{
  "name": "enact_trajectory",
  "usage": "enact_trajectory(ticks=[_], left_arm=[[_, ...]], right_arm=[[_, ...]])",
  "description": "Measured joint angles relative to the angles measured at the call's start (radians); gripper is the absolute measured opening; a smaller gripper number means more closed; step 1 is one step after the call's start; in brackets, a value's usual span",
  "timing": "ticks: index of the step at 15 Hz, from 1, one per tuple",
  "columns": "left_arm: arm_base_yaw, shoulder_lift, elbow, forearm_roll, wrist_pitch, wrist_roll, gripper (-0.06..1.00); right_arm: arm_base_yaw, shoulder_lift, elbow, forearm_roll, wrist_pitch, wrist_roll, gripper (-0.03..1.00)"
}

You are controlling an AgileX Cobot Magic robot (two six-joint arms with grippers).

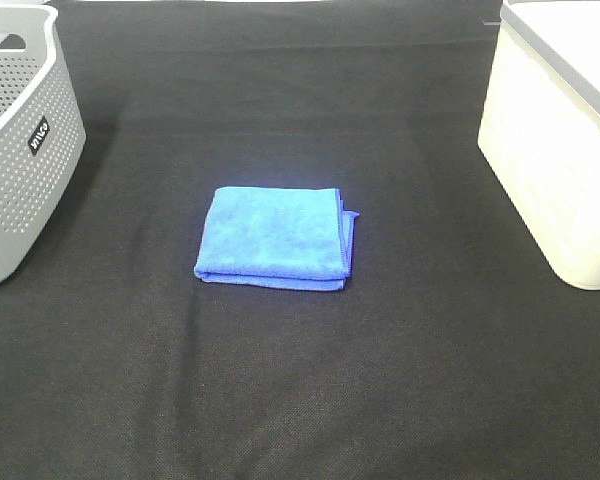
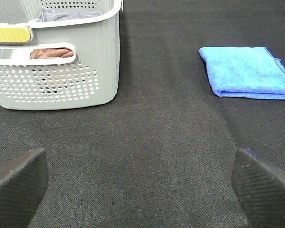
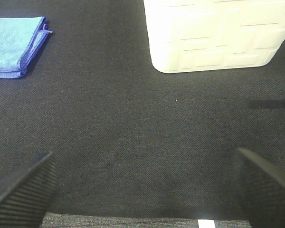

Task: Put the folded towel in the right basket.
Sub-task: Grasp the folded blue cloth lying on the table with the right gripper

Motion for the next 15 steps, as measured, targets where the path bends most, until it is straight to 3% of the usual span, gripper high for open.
enact_trajectory(ticks=[15], left_arm=[[0.000,0.000,0.000,0.000,0.000,0.000,0.97]], right_arm=[[0.000,0.000,0.000,0.000,0.000,0.000,0.96]])
